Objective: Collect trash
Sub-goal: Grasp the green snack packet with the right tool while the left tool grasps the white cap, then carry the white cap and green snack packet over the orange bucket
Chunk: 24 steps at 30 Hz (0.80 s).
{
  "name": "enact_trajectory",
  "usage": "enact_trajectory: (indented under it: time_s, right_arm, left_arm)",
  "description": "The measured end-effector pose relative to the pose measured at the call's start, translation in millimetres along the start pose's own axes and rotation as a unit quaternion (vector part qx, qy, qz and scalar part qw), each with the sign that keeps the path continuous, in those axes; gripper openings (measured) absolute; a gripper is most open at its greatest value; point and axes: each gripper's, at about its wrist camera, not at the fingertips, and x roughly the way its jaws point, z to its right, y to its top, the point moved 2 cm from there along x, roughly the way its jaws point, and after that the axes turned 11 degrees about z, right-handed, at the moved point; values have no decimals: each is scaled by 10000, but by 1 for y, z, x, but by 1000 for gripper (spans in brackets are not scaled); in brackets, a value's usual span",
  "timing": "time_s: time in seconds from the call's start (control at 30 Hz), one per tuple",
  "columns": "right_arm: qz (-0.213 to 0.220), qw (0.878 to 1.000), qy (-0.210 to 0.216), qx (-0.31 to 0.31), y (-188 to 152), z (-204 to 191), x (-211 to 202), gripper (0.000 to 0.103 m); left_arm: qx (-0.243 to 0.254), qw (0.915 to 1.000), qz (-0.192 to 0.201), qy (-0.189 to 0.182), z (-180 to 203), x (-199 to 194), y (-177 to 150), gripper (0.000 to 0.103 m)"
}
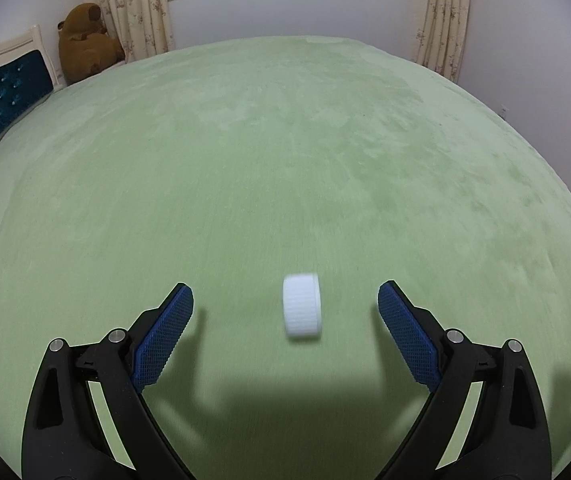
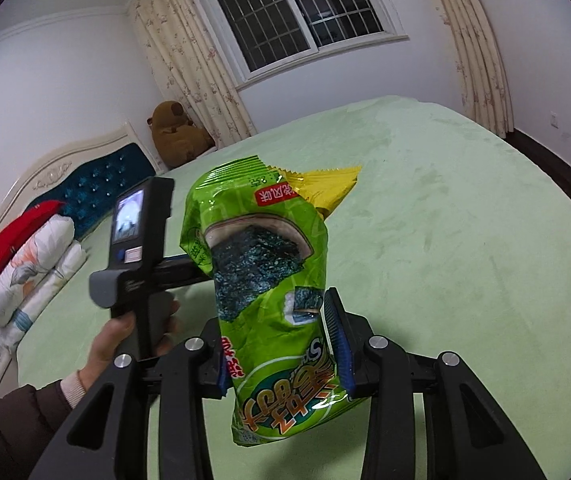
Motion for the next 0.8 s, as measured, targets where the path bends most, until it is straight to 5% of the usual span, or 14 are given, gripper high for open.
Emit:
enact_trajectory:
  time_s: [0.07, 0.13, 0.2, 0.57, 0.8]
  right_arm:
    - [19, 10000, 31, 46, 0, 0, 0, 39]
    - [45, 10000, 16, 59, 0, 1, 0, 39]
    - [46, 9999, 29, 99, -1, 1, 1, 39]
    - [-102, 9995, 81, 274, 0, 4, 10, 39]
    - [-118, 9994, 70, 313, 6, -4, -1, 39]
  left_arm:
    - [6, 9997, -227, -118, 2, 11, -1, 42]
    - [96, 9994, -335, -2, 5, 18, -5, 36]
    - [199, 9995, -251, -27, 9, 14, -6, 17]
    - [259, 9996, 26, -93, 13, -35, -13, 17]
    - [322, 9994, 140, -28, 11, -99, -31, 17]
